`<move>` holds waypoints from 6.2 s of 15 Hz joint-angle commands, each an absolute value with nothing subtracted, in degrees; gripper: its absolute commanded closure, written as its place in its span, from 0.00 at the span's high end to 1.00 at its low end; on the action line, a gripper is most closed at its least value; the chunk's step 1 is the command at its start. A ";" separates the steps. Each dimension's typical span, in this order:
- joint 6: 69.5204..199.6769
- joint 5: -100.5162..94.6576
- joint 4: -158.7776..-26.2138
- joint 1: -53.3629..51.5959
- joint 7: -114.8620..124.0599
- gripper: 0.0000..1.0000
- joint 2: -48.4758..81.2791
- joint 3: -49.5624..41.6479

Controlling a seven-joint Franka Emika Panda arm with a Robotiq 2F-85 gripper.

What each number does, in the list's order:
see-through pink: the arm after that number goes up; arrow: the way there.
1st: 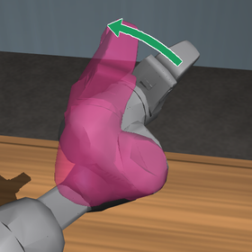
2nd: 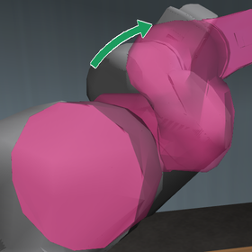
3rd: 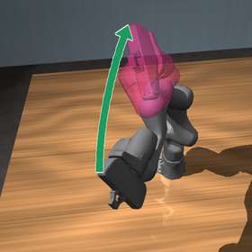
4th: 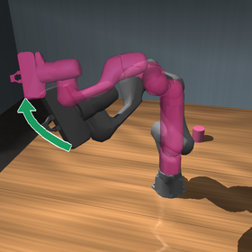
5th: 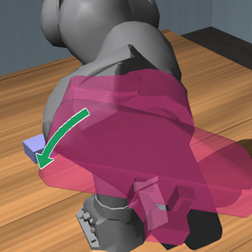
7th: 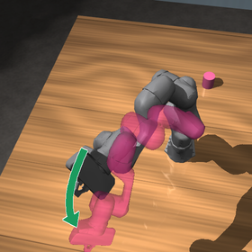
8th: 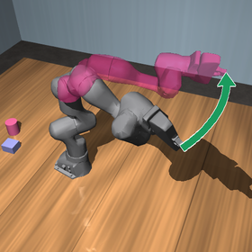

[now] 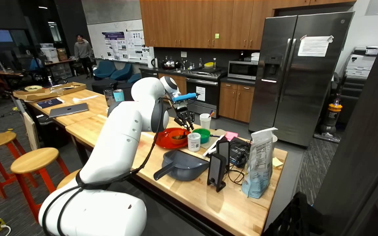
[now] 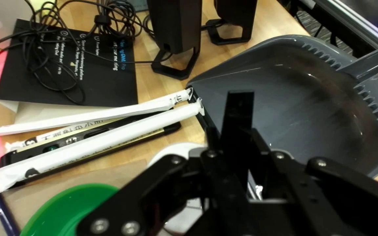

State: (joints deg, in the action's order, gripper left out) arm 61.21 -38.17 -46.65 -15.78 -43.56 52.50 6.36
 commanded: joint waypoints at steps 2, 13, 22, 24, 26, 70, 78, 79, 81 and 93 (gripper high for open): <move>67.26 -39.79 -47.01 -16.20 -42.74 0.06 52.31 6.66; 71.84 -35.19 -47.01 -16.20 -43.46 0.06 51.47 9.26; 60.25 -34.60 -46.50 -16.72 -43.62 0.06 51.68 8.34; 58.47 -35.95 -46.14 -16.99 -43.42 0.06 52.07 7.67; 57.24 -37.38 -45.82 -17.22 -43.52 0.06 52.52 7.09; 60.17 -45.77 -45.00 -18.20 -41.04 0.06 54.46 7.55; 69.76 -43.94 -46.46 -17.51 -40.56 0.06 53.24 9.10; 69.28 -43.33 -46.46 -17.45 -41.14 0.06 53.18 9.30; 67.34 -42.03 -46.14 -17.28 -41.92 0.06 53.19 9.83; 55.52 -43.21 -45.33 -18.89 -47.40 0.06 53.66 8.09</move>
